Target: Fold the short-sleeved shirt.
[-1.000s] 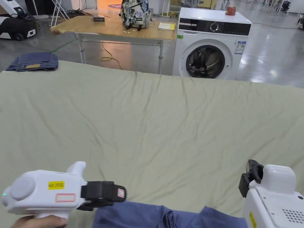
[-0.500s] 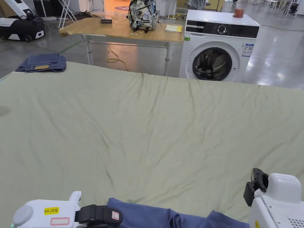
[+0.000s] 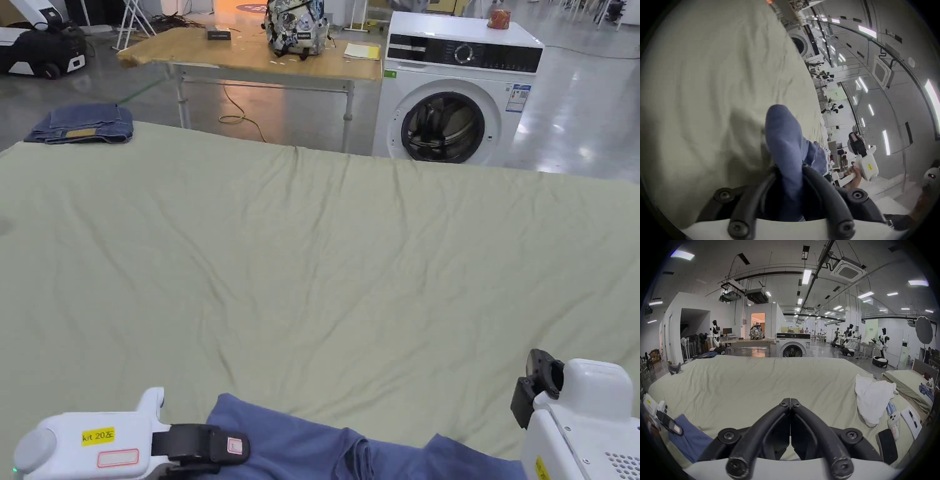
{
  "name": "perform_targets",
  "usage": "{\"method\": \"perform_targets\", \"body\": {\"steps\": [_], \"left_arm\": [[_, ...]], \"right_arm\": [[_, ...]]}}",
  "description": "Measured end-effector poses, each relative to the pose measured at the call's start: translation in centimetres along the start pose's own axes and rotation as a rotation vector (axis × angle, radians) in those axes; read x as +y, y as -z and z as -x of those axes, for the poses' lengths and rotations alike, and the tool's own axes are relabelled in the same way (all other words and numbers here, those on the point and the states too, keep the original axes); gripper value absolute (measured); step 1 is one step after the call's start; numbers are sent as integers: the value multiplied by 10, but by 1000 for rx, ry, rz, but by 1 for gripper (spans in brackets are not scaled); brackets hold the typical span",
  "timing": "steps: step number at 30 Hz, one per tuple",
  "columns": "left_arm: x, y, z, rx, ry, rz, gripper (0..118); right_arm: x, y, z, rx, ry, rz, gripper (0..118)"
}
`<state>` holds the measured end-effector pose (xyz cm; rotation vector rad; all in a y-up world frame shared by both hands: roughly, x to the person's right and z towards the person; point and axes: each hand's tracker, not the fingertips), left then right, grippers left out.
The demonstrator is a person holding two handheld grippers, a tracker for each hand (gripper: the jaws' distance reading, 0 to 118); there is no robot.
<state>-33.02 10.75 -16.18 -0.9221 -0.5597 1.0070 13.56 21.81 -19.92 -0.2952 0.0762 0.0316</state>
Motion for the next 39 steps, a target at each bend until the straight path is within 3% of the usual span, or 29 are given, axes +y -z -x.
{"method": "perform_targets", "body": {"steps": [8, 12, 28, 39], "left_arm": [[39, -90, -50, 256, 171, -86, 4], [41, -102, -81, 356, 210, -90, 4], [8, 18, -165, 243, 302, 102, 4], [-28, 174, -148, 387, 300, 278, 4]], "right_arm": [[2, 1, 0, 11, 3, -9, 0], [3, 2, 2, 31, 21, -15, 0], [0, -1, -7, 21, 31, -10, 0], [-6, -4, -15, 0, 39, 5, 0]]}}
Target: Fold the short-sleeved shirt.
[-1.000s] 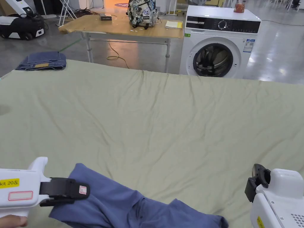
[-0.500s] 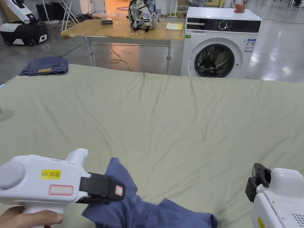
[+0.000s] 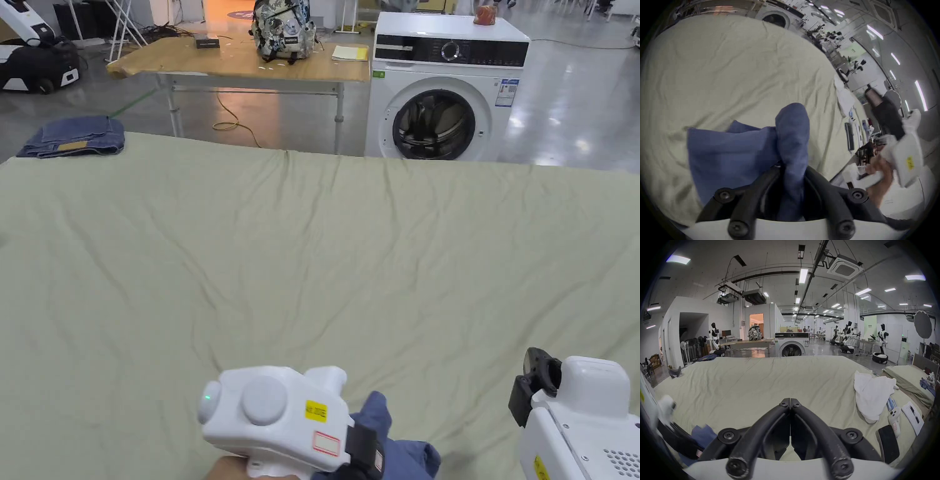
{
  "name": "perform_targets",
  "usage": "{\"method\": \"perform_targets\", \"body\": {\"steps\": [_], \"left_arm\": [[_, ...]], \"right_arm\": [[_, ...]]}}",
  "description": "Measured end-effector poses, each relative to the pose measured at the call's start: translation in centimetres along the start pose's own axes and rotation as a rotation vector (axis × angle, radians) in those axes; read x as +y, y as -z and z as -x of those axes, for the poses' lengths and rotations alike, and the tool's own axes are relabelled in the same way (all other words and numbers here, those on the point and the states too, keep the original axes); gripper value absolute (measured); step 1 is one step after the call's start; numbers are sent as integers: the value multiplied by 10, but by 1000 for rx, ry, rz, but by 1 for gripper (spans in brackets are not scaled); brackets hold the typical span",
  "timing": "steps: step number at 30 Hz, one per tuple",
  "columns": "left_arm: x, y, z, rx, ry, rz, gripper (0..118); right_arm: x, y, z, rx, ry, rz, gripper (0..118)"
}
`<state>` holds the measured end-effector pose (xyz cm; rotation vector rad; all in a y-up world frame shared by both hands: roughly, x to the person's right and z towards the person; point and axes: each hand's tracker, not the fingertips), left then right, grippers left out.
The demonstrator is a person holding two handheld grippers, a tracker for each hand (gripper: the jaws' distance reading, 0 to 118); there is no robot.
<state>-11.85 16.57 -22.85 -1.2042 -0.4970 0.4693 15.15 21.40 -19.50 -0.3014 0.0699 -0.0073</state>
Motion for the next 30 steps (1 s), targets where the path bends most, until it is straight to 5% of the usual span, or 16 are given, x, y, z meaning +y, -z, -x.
{"method": "perform_targets", "body": {"steps": [8, 13, 16, 21, 23, 24, 30], "left_arm": [[-13, 50, -11, 110, 10, 20, 6], [-13, 28, -7, -35, -43, 17, 38], [-10, 4, -7, -115, -78, 21, 46], [1, -27, 2, -142, -69, -76, 42], [4, -23, 9, -140, -72, -75, 16], [4, -17, 12, -133, -81, -66, 13], [-17, 51, 17, -184, -140, 73, 12]], "right_arm": [[-3, -2, -7, -19, 2, 17, 0], [-3, -2, -6, -15, -2, 19, 0], [-1, -3, -6, -13, -3, 15, 0], [-1, -5, -7, -16, 0, 13, 0], [-2, -5, -7, -17, 5, 13, 0], [-2, -6, -7, -17, 6, 15, 0], [-5, -6, -9, -22, 5, 22, 0]]}}
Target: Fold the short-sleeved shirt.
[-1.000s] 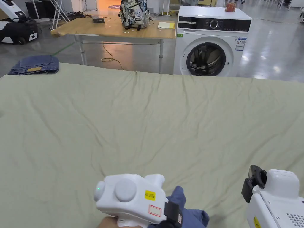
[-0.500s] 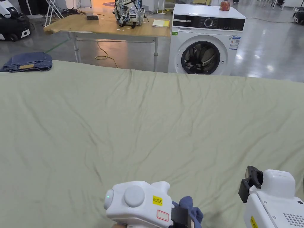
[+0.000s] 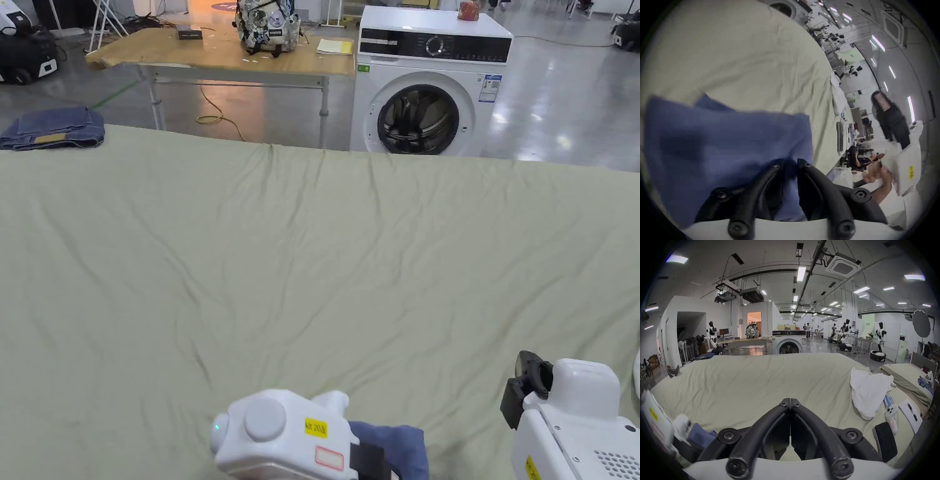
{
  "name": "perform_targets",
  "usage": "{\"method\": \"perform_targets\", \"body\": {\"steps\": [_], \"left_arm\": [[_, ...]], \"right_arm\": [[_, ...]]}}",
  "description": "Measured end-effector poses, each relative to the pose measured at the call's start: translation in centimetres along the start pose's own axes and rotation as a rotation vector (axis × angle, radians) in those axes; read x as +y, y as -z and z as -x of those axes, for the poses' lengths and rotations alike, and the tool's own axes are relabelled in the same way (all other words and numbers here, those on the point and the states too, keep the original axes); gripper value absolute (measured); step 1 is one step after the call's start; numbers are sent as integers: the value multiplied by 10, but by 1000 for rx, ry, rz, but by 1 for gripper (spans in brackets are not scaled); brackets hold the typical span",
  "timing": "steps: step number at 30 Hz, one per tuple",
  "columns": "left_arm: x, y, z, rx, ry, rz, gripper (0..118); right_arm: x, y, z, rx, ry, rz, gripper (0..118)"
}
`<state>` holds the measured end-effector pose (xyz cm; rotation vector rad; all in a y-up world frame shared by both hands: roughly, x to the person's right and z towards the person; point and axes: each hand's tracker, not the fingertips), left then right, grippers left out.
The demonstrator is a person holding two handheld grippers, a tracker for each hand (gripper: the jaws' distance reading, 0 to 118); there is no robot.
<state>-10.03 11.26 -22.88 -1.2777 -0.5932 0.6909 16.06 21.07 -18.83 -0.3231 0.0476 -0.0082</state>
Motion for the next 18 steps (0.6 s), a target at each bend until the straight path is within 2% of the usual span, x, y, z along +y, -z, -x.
{"method": "perform_targets", "body": {"steps": [4, 8, 10, 14, 18], "left_arm": [[-17, 27, 7, 6, 8, 0, 5], [-22, 21, 6, -7, 37, -45, 4], [-21, 7, -1, 9, 104, -70, 4], [-9, -40, -8, 66, 222, -229, 4], [2, -99, -8, 247, 358, -483, 4]], "right_arm": [[-2, 0, -4, -6, 3, 8, 0], [-2, 0, -5, -10, 2, 2, 0], [0, 1, -4, -4, 2, -5, 0], [6, 3, 2, -1, 2, -30, 0], [17, 8, 13, 8, 3, -62, 0]]}}
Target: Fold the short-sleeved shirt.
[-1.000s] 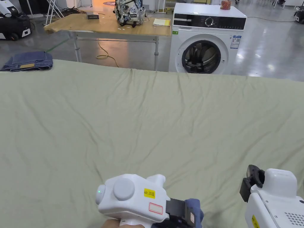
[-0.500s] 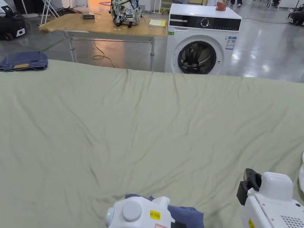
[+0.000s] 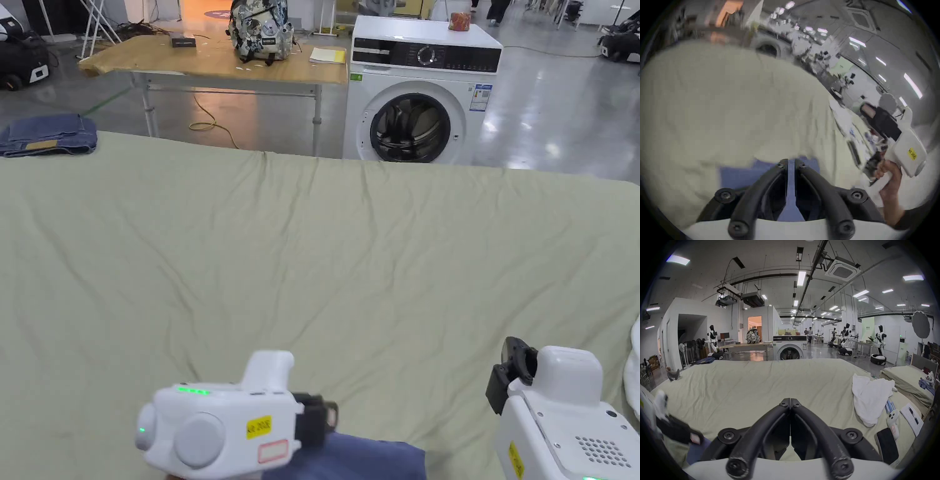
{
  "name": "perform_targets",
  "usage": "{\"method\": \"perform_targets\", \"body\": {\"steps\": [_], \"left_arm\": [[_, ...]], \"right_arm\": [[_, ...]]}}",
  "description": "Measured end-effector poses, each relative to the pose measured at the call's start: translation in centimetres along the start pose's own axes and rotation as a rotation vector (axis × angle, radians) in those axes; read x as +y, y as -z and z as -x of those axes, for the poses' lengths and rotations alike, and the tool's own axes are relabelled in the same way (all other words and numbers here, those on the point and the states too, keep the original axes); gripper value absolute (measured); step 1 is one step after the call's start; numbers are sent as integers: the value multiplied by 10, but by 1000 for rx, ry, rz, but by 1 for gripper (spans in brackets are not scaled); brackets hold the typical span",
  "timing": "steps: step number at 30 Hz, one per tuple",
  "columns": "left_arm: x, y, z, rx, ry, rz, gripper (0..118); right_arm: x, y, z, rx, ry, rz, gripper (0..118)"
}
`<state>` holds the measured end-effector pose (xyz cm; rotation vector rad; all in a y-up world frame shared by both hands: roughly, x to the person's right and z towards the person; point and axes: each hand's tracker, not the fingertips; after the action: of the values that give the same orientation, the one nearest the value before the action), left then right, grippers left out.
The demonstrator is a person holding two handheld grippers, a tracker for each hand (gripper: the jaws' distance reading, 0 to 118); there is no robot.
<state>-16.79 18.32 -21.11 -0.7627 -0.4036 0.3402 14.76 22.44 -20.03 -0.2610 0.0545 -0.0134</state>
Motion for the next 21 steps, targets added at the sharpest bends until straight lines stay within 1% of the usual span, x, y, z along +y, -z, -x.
{"method": "perform_targets", "body": {"steps": [1, 2, 6, 9, 12, 14, 17, 18, 21], "left_arm": [[6, -10, 5, 54, 32, -53, 4], [16, -31, -6, 101, 52, -98, 4], [23, -64, 6, 297, 138, -319, 4], [18, -78, 7, 413, 230, -470, 4], [10, -79, 4, 526, 294, -609, 4], [10, -79, 6, 551, 279, -643, 4], [11, -82, 5, 549, 265, -672, 4], [12, -81, 7, 574, 259, -698, 4], [13, -88, 8, 569, 244, -721, 4]], "right_arm": [[3, 2, 3, 0, -4, -9, 0], [6, 3, 6, -1, -7, -19, 0], [17, 8, 20, 4, -3, -66, 0], [24, 8, 30, 4, 3, -108, 0], [27, 7, 39, 7, 2, -143, 0], [28, 7, 43, 2, -2, -159, 0], [30, 3, 47, -9, 7, -192, 0], [32, 2, 47, -16, 4, -204, 0], [38, 0, 46, -21, -4, -215, 0]]}}
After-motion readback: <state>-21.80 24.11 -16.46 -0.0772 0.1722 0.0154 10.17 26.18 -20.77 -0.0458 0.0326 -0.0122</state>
